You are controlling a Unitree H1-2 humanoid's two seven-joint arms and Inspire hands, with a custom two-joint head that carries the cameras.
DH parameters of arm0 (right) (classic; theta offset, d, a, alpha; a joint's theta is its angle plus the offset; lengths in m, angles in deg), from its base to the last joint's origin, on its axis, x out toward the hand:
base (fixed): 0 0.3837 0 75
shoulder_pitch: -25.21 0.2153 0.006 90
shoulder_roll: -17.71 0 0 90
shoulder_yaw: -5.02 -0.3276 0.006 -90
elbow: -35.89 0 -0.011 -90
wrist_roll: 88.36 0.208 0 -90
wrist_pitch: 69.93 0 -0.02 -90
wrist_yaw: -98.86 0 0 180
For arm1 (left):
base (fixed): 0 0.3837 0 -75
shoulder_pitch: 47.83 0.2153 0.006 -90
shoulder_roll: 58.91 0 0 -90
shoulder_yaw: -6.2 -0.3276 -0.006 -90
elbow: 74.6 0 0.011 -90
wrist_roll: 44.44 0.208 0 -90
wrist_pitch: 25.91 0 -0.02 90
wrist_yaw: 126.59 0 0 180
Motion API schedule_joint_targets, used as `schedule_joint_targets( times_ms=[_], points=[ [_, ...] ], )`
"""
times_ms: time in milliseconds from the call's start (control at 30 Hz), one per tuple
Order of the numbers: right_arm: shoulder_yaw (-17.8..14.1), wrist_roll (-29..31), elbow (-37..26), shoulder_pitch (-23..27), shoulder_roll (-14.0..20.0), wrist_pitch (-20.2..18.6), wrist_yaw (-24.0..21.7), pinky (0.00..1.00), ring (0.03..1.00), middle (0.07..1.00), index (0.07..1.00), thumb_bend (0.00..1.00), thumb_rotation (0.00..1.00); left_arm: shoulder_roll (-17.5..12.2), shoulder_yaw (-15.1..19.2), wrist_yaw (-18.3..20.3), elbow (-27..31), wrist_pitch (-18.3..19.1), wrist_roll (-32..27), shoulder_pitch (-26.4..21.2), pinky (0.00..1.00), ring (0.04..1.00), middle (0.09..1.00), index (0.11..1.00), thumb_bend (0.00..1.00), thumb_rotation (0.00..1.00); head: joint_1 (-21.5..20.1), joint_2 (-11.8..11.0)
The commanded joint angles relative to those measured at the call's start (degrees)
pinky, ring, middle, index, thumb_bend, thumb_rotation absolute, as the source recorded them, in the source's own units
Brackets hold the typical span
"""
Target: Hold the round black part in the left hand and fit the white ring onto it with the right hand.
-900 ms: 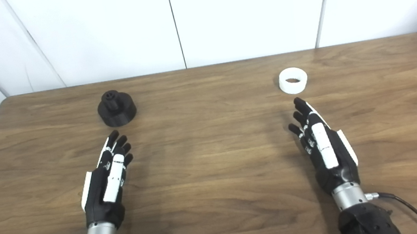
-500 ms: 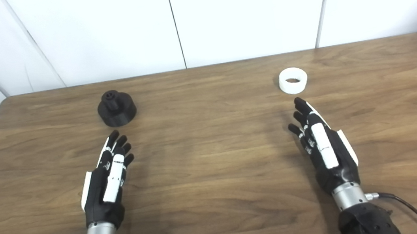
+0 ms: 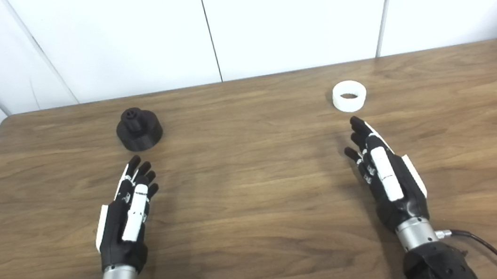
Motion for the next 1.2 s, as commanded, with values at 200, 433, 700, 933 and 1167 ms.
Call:
schedule_joint_targets(
  times_ms=[200, 433, 700, 933, 1167],
  points=[
    [0.1, 1.1, 0.4, 0.7, -0.7, 2.0, -0.6, 0.93, 0.983, 0.966, 0.909, 0.57, 0.81, -2.0, 0.1, 0.6, 4.6, 1.3, 0.6, 0.8, 0.94, 0.957, 0.958, 0.968, 0.32, 0.64, 0.9, -0.4],
    [0.1, 1.6, 1.1, 0.7, -1.2, 2.3, -0.6, 0.93, 0.981, 0.963, 0.903, 0.59, 0.8, -3.7, 0.7, 1.3, 7.2, 3.2, 0.6, 0.1, 0.95, 0.951, 0.953, 0.977, 0.36, 0.6, 1.3, -0.9],
    [0.3, 0.9, 1.7, 0.6, -1.3, 3.0, -0.5, 0.9, 0.974, 0.963, 0.904, 0.61, 0.8, -6.9, 1.7, 1.1, 11.2, 8.1, 3.3, -1.8, 0.92, 0.942, 0.951, 0.98, 0.38, 0.34, 1.8, -1.7],
    [0.5, 0.4, 2.9, 0.8, -1.2, 4.1, -0.6, 0.89, 0.969, 0.96, 0.904, 0.62, 0.81, -11.6, 1.7, 1.3, 12.4, 11.3, 9.6, -4.7, 0.94, 0.923, 0.925, 0.961, 0.48, 0.28, 2.4, -2.3],
    [0.5, 0.8, 4.0, 0.6, -1.4, 5.1, -1.0, 0.88, 0.96, 0.952, 0.9, 0.61, 0.79, -17.2, 2.0, 2.7, 10.8, 15.1, 12.6, -8.7, 0.91, 0.931, 0.948, 0.972, 0.6, 0.22, 2.7, -3.1]
  ],
)
